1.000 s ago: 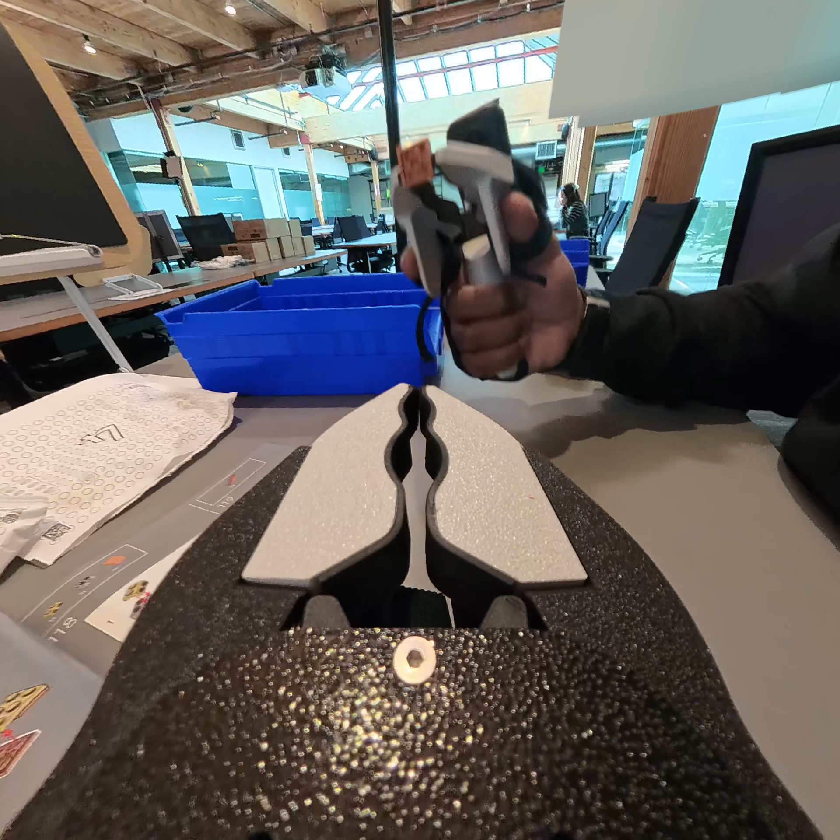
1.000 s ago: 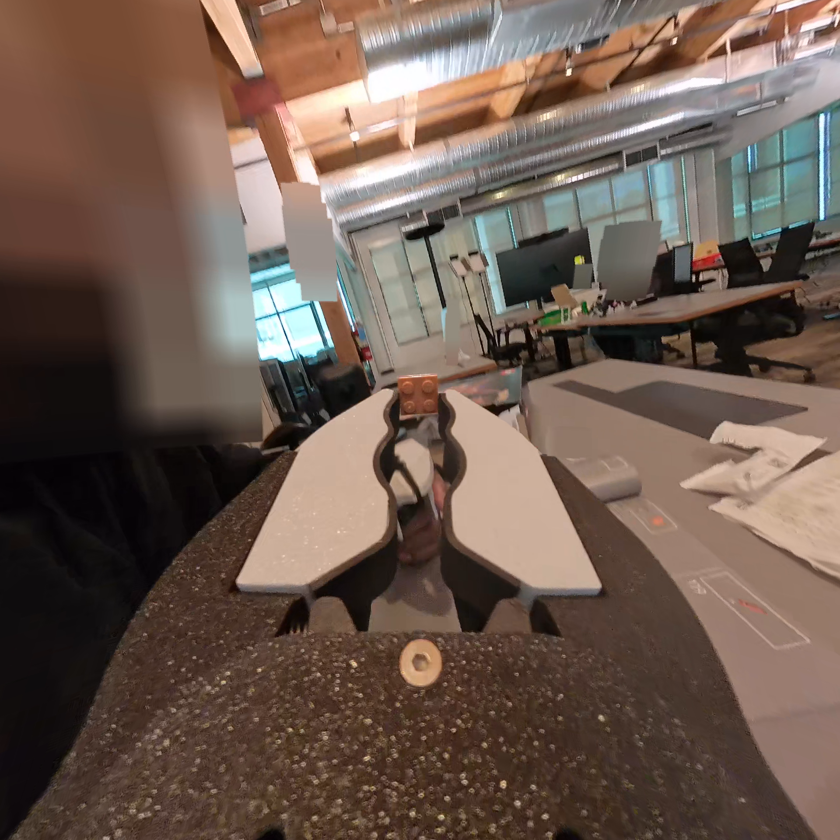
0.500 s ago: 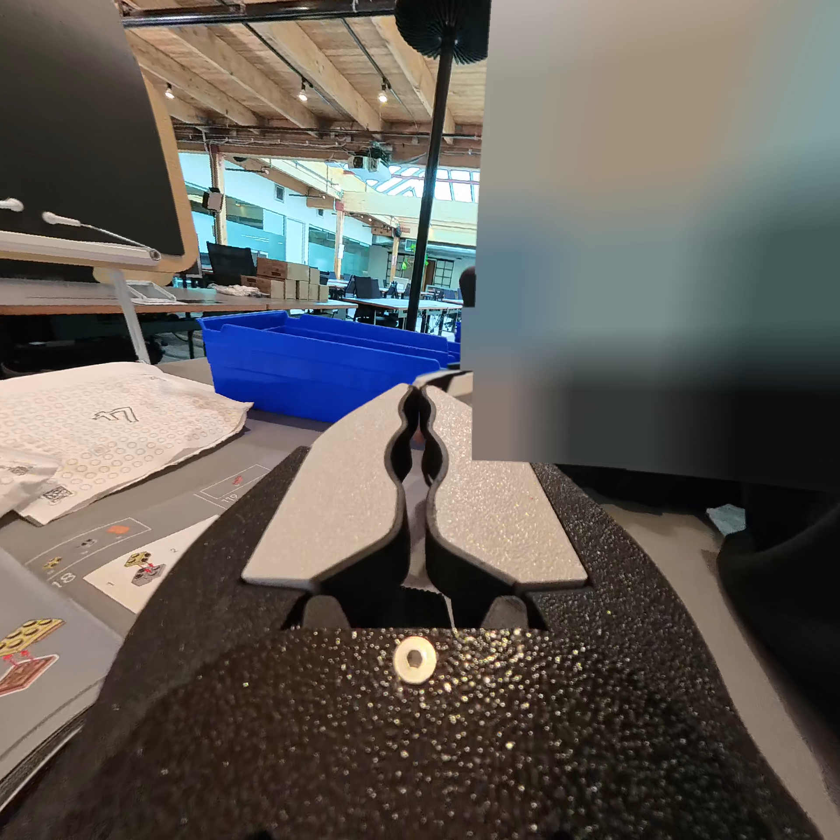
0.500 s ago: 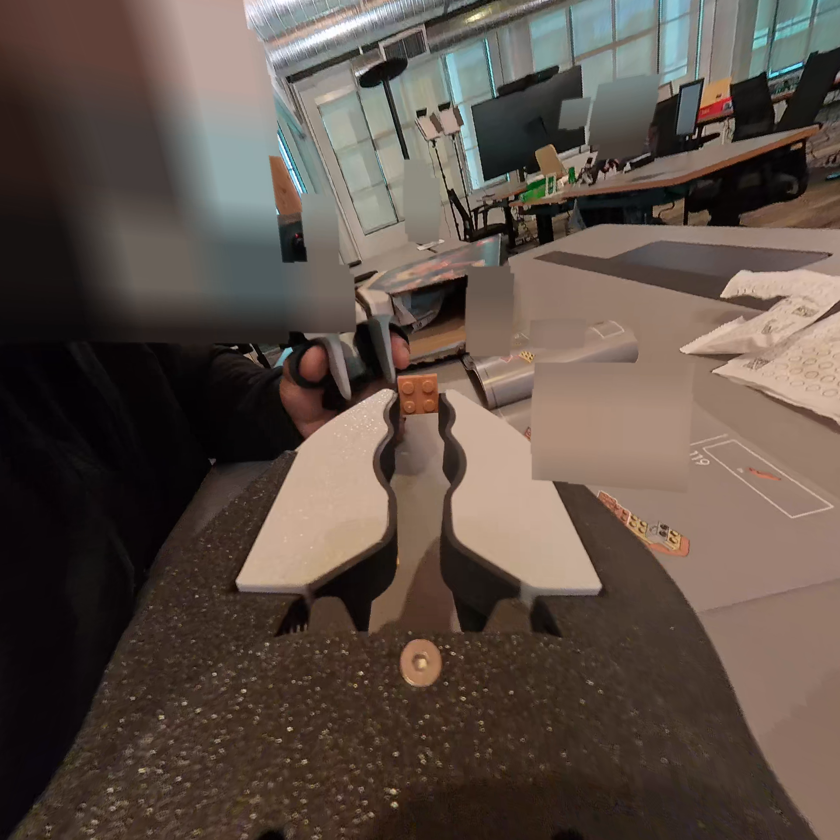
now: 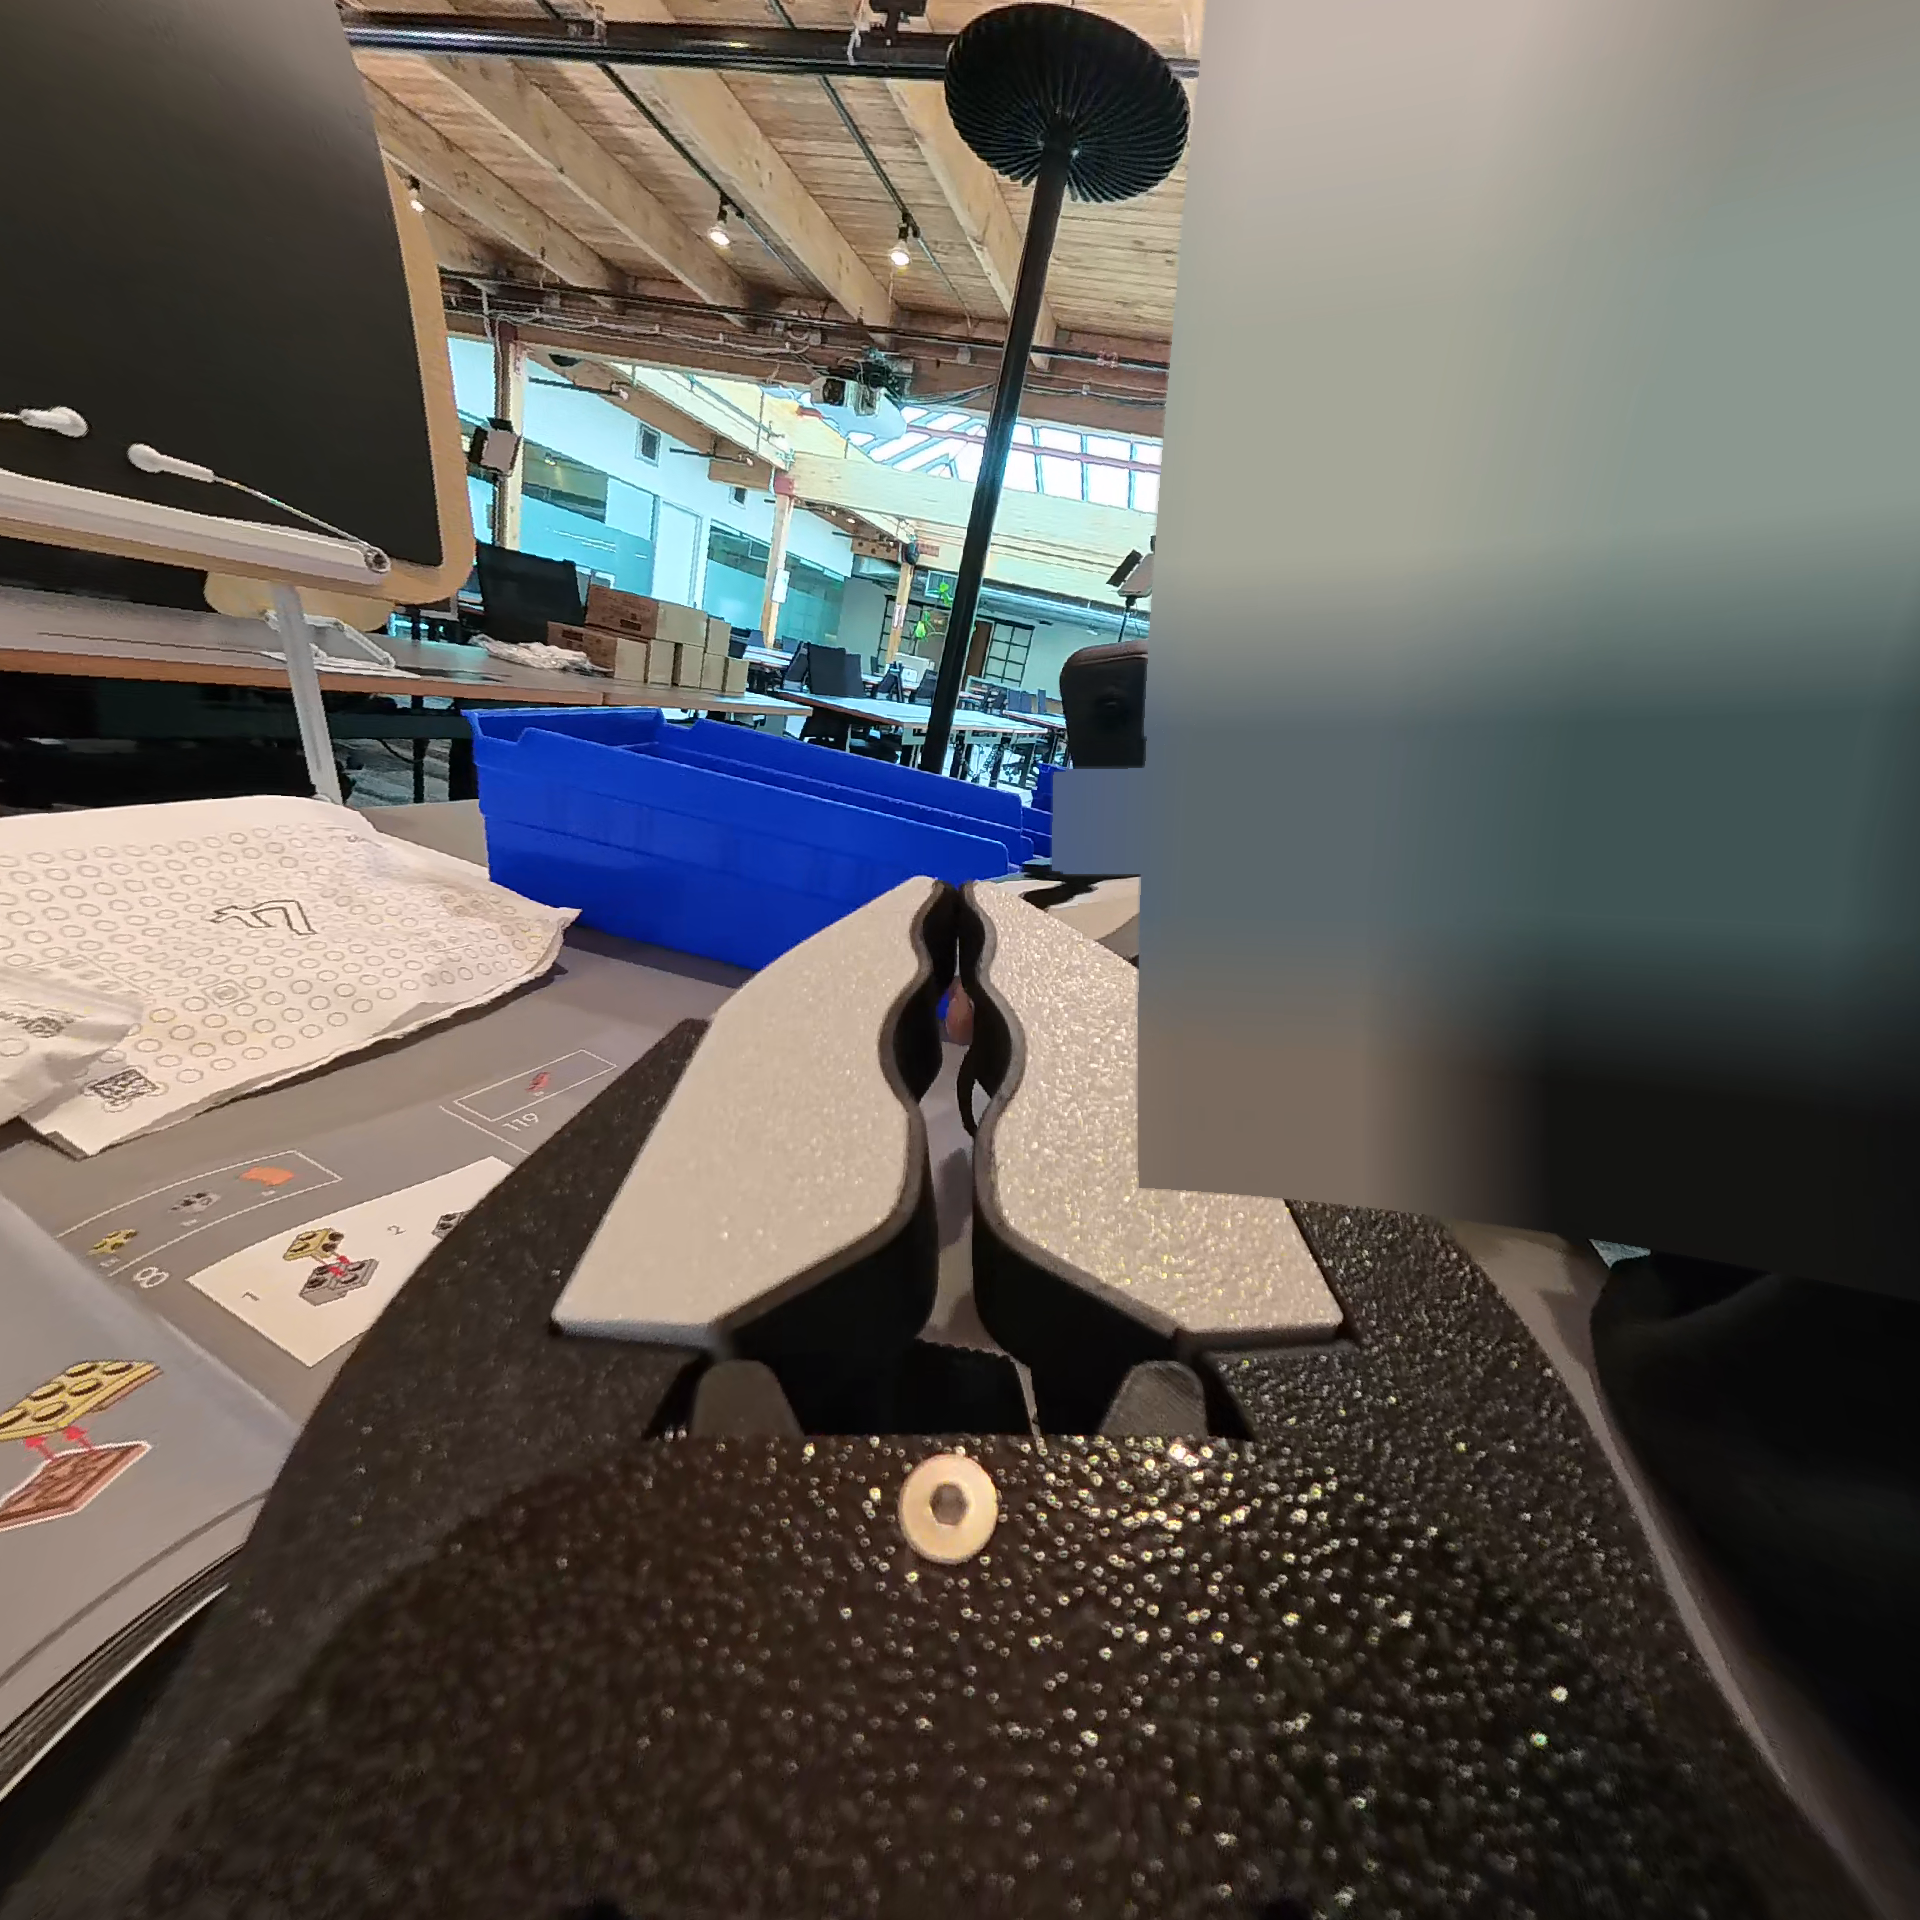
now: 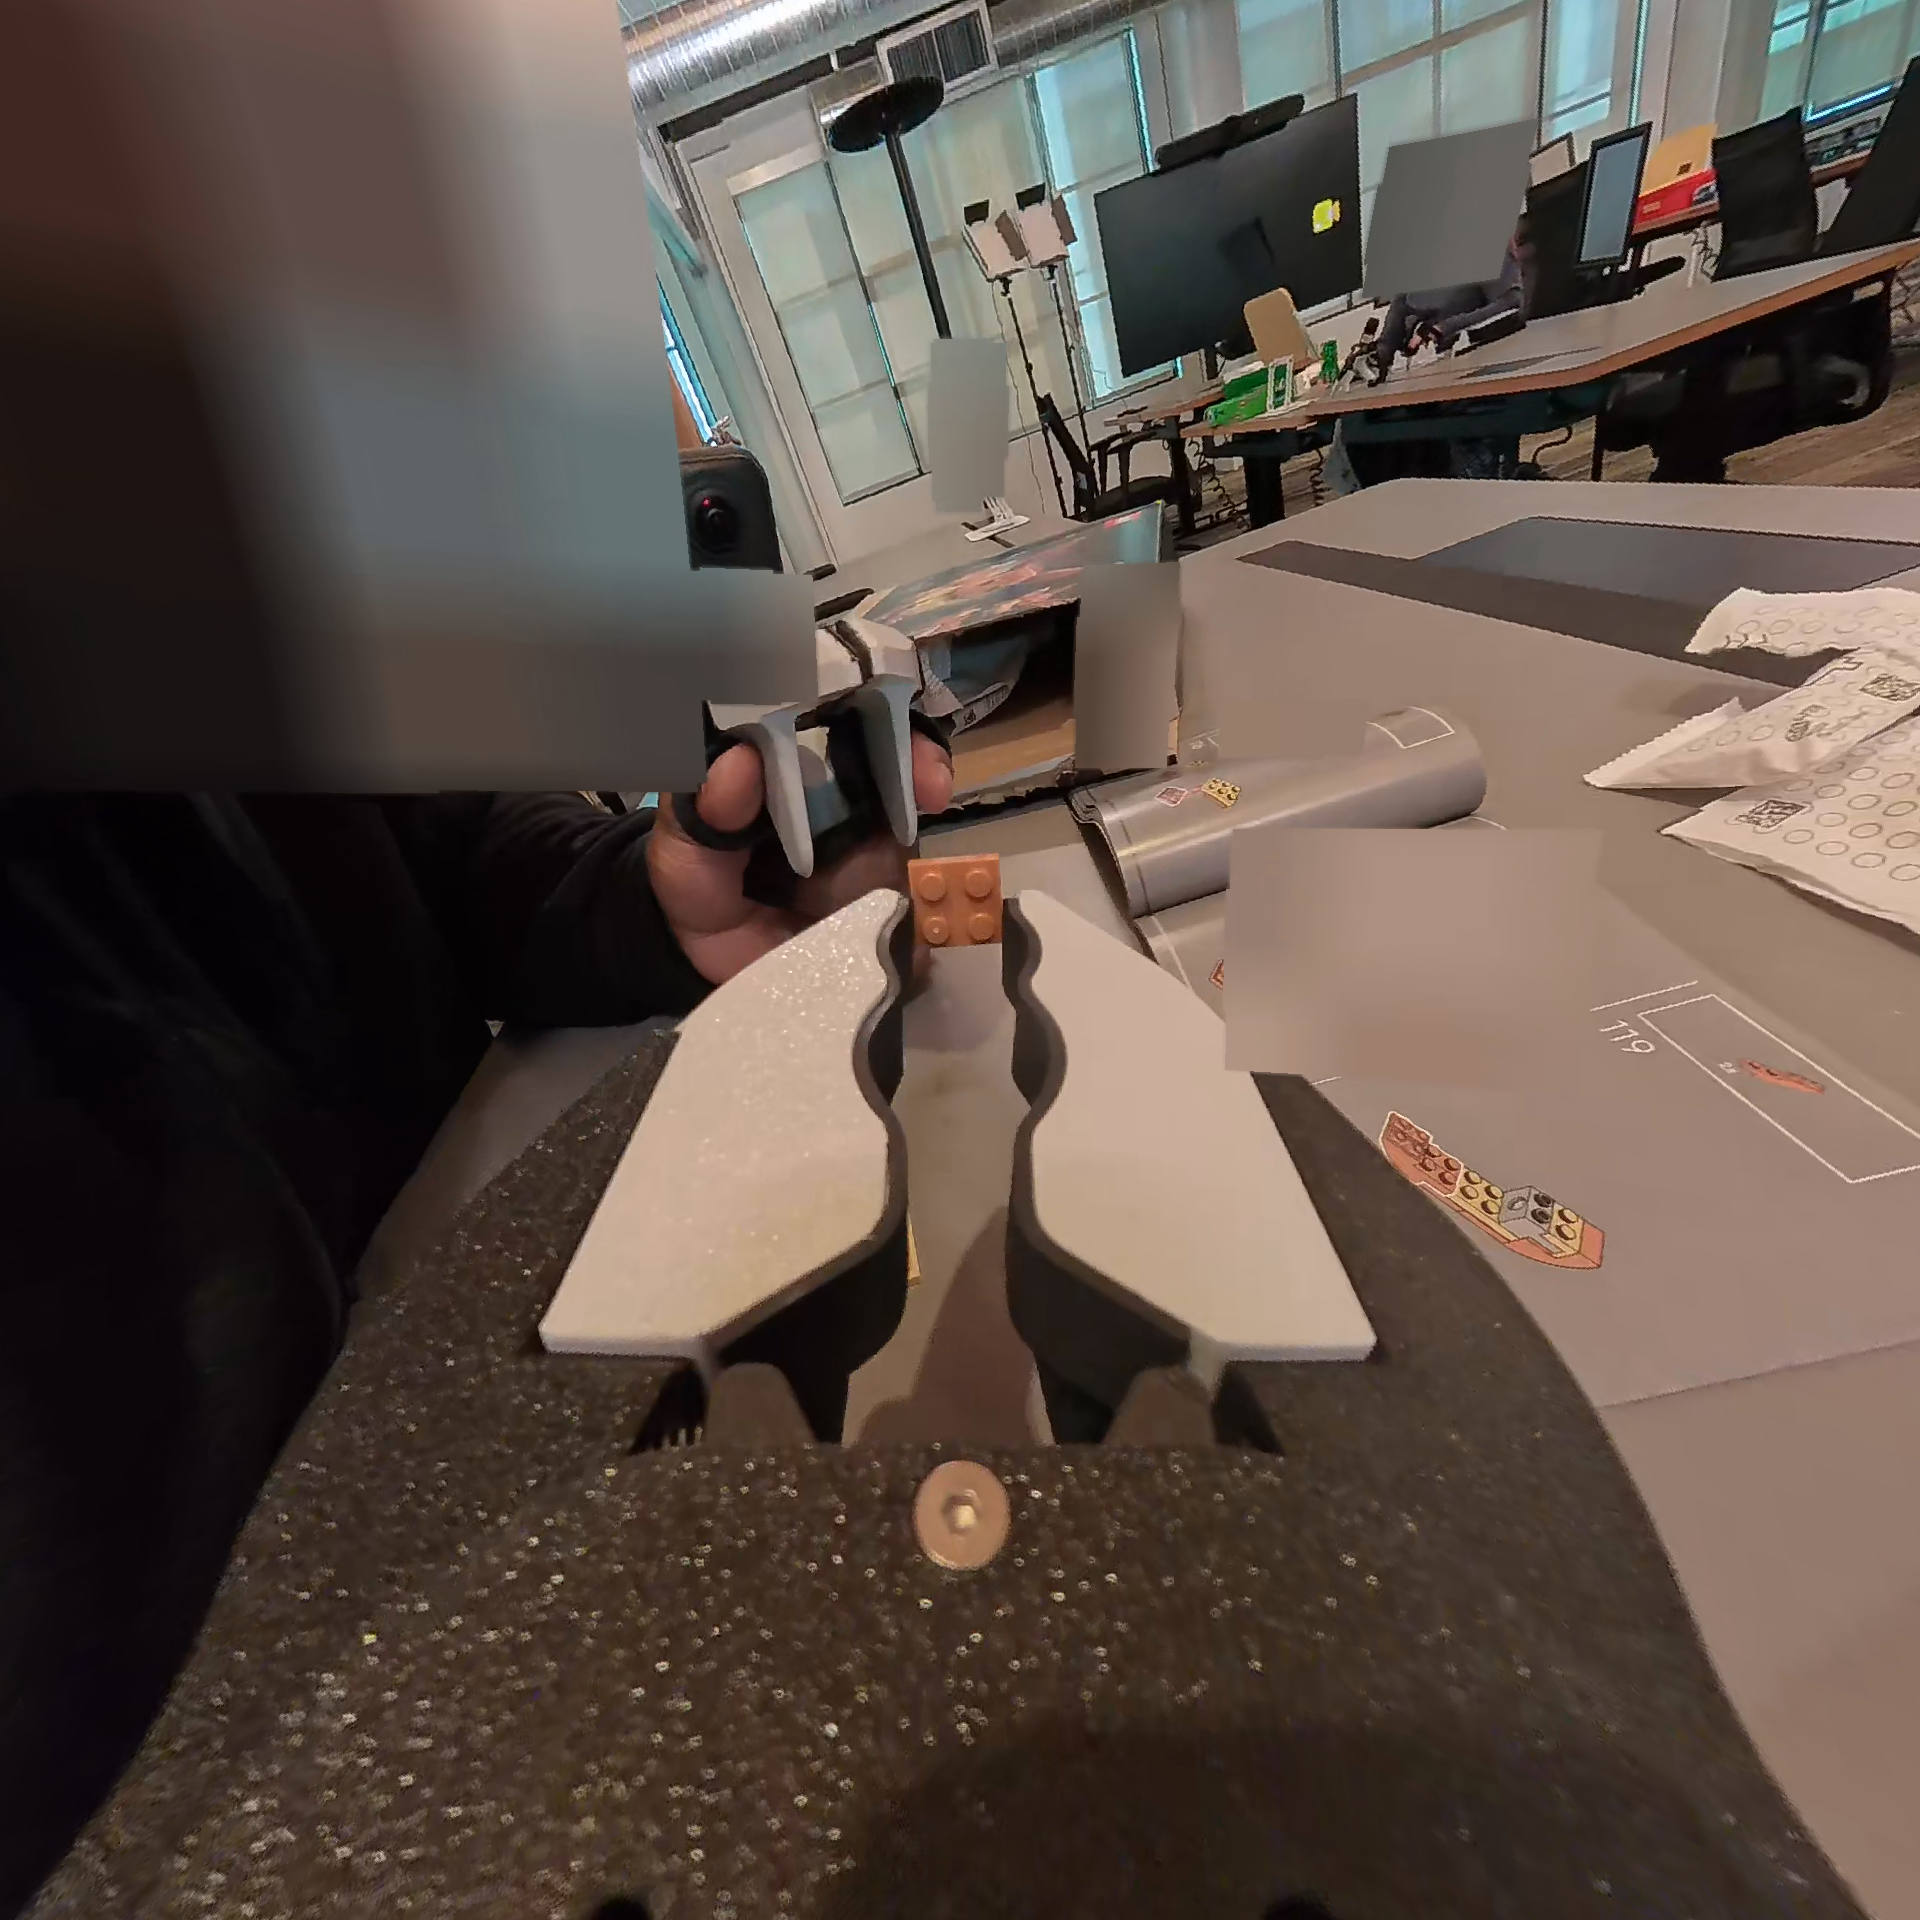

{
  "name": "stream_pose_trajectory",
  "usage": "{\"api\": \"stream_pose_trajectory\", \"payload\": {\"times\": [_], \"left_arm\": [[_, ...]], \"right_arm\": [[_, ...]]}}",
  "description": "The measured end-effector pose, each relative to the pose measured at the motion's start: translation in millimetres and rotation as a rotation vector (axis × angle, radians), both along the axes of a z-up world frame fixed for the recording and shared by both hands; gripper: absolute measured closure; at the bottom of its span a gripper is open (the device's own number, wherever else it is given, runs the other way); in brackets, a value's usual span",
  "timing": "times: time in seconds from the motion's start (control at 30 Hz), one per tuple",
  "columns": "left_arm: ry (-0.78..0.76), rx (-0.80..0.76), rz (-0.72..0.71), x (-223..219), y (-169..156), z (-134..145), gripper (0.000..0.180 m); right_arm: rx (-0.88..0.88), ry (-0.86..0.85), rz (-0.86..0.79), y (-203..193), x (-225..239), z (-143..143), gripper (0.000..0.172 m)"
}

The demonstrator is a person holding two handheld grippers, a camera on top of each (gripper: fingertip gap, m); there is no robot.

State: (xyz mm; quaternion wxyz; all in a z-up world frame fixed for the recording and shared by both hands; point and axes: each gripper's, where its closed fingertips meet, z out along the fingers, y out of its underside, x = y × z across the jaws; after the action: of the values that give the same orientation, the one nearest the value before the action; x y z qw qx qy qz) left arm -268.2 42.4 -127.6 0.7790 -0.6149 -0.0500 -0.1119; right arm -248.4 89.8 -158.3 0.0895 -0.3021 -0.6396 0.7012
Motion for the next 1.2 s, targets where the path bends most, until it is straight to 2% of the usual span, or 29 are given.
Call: {"api": "stream_pose_trajectory", "payload": {"times": [0.4,0.6,0.83,1.0,1.2], "left_arm": [[0.012,-0.010,0.012,-1.7,-0.6,-0.1,0.180],[0.105,-0.041,0.047,-7.6,0.3,-5.0,0.180],[0.222,-0.073,0.141,-20.1,4.0,-8.6,0.180],[0.283,-0.121,0.231,-24.5,18.8,-13.1,0.180],[0.258,-0.117,0.223,-19.5,44.6,-12.7,0.180]], "right_arm": [[0.011,-0.015,-0.015,-0.3,-3.7,-3.0,0.156],[0.002,-0.060,-0.172,14.5,-14.0,-6.0,0.156],[-0.025,-0.091,-0.259,30.8,7.2,-6.8,0.156],[-0.034,-0.098,-0.282,44.6,25.3,-6.9,0.156],[-0.041,-0.104,-0.257,52.5,41.6,-7.0,0.156]]}}
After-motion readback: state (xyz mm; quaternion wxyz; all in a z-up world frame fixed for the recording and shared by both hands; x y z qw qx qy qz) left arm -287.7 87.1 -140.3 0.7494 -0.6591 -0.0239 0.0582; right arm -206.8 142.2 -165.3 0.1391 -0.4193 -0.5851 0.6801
